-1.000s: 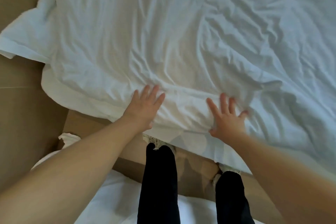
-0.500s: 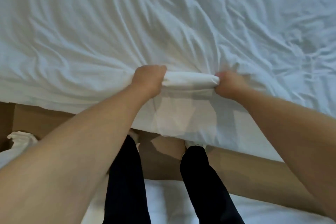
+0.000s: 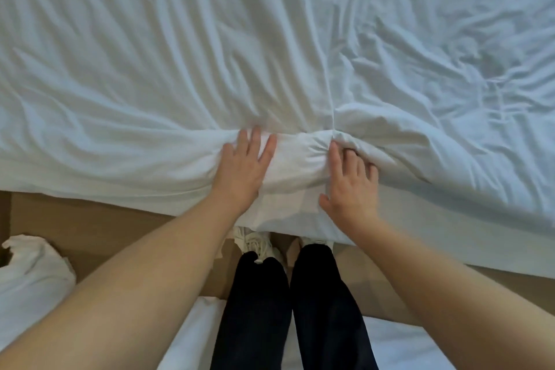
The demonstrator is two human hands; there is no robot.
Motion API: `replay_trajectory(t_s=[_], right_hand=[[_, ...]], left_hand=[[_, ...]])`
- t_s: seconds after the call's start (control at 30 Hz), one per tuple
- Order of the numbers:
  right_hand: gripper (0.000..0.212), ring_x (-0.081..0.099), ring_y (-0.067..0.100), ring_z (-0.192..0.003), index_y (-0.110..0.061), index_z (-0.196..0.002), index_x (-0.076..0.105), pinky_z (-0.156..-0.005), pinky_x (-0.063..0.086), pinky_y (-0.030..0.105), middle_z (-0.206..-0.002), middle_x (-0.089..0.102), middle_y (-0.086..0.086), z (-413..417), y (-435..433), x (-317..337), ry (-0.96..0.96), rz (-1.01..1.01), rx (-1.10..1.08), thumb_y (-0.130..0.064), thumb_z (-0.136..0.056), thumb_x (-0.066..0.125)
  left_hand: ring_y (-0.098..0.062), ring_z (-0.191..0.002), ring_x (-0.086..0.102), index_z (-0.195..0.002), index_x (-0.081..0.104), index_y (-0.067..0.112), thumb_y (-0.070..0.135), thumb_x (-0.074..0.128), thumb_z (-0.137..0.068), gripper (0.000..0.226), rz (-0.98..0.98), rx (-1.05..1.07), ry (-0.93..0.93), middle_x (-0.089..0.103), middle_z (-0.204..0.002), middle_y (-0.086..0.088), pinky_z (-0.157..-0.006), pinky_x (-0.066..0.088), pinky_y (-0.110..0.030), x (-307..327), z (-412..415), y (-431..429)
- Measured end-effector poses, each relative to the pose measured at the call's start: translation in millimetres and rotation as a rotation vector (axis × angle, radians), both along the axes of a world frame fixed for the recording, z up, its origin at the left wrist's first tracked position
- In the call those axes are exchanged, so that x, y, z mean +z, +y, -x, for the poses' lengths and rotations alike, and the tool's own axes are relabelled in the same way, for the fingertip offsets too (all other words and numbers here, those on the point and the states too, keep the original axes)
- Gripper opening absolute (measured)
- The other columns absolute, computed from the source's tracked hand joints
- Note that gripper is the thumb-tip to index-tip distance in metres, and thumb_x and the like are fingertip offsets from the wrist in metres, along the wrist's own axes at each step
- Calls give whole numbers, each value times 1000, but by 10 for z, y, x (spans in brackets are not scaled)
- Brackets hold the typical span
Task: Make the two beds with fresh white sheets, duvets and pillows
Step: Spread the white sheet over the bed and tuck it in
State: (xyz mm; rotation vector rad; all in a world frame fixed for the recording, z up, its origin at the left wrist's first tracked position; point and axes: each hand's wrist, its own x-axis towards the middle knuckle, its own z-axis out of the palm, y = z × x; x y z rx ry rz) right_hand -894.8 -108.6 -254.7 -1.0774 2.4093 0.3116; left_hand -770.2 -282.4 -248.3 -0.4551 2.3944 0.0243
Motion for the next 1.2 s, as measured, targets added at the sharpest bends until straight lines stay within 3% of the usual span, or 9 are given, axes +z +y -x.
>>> replay_trajectory(t_s=[0.03,0.13,0.23,0.3,0.53,0.67,0.83,1.0,1.2], right_hand=[[100,42,33,-112,-14,-150,23,-95,31,49,-128,47,15,68,-56,-81,64,19,8,-19,-64,73],[78,36,31,-120,-17,-143,28,-97,25,48,-132,43,15,480,-345,-209,113,22,7,-11,-74,65],[46,49,36,-113,-10,-124,49,-83,35,41,-121,53,17,651,-510,-187,59,-73,41,-3,-80,59],[33,57,37,-106,-9,-115,54,-75,39,39,-112,60,17,600,-486,-28,-71,-152,68,-3,-83,56],[40,52,31,-121,-12,-130,52,-97,42,35,-134,54,12,-16,81,476,-627,-534,164,-10,-90,49],[57,39,27,-133,-25,-145,37,-105,36,43,-147,41,1,-189,208,520,-490,-285,-58,-14,-91,50],[34,50,31,-109,-11,-123,50,-77,43,36,-121,49,9,-110,641,515,-258,-128,-286,-5,-90,48],[51,46,34,-115,-14,-134,39,-91,46,47,-132,42,14,146,1217,529,-217,-10,-529,-6,-86,54],[71,26,39,-134,-16,-147,20,-97,41,58,-145,28,17,784,1917,526,-149,-39,-523,-12,-84,52]], left_hand=[[-37,-136,33,-153,8,11,27,67,-83,93,14,5,4,24,-152,-22,-92,42,-41,-97,69,-29],[-30,-86,66,-129,54,16,15,73,-71,62,-8,-19,116,65,-104,-11,-62,47,-32,-122,396,-277],[-33,-80,57,-138,36,16,9,52,-86,55,-308,76,42,61,-98,-10,-63,38,-34,-28,517,-480],[-29,-76,48,-139,29,14,8,44,-90,52,-329,15,-27,53,-92,-8,-63,36,-34,134,496,-560],[-28,-117,52,-147,29,18,1,40,-94,57,-443,-223,-371,48,-138,-11,-85,45,-38,449,-109,-100],[-32,-142,20,-151,16,20,21,54,-92,70,-273,-132,-406,17,-157,-12,-106,31,-49,332,-325,-45],[-25,-116,48,-137,39,17,19,54,-89,51,-411,-104,-135,46,-131,-5,-81,37,-34,426,-196,327],[-22,-106,50,-127,47,17,18,51,-91,36,-480,-104,41,51,-119,-2,-84,41,-33,473,69,910],[-25,-125,40,-138,40,18,15,58,-84,57,-481,-18,196,40,-140,-7,-96,38,-35,420,679,1897]])
